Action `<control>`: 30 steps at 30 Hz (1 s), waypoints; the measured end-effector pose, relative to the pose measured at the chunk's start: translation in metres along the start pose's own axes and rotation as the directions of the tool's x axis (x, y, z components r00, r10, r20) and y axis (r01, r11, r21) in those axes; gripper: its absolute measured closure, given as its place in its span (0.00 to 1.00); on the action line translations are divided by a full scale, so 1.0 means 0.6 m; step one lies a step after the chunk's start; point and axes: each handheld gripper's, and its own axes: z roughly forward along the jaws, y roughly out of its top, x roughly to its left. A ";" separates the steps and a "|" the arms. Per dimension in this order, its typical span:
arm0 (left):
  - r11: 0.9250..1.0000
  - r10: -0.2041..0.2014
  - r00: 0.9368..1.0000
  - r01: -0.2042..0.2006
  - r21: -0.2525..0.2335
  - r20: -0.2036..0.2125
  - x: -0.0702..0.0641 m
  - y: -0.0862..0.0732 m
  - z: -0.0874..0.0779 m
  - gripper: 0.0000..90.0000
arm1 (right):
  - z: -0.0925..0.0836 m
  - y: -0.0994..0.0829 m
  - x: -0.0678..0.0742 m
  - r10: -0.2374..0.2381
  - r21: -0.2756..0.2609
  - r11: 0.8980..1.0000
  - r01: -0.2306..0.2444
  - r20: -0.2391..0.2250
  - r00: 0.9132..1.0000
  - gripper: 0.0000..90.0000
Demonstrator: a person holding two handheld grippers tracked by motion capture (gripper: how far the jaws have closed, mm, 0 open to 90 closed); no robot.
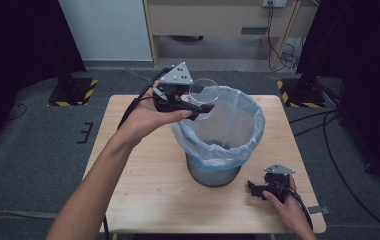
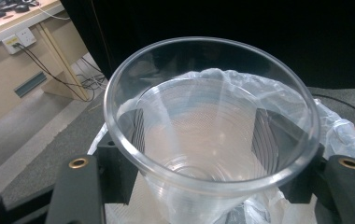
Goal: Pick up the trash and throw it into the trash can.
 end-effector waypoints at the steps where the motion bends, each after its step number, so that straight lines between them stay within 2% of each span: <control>1: 1.000 -0.002 1.000 0.002 0.005 0.001 0.000 0.000 0.003 0.38 | 0.000 0.000 0.000 0.000 0.000 1.000 0.000 0.000 1.000 0.01; 18: 0.999 -0.005 1.000 0.005 0.045 -0.002 0.002 -0.008 0.022 0.37 | 0.000 0.000 0.000 0.000 0.000 1.000 0.000 0.000 1.000 0.01; 30: 0.997 -0.049 0.999 0.048 0.060 0.005 0.010 -0.032 0.035 0.37 | 0.000 0.000 0.000 0.000 0.000 1.000 0.000 0.000 1.000 0.01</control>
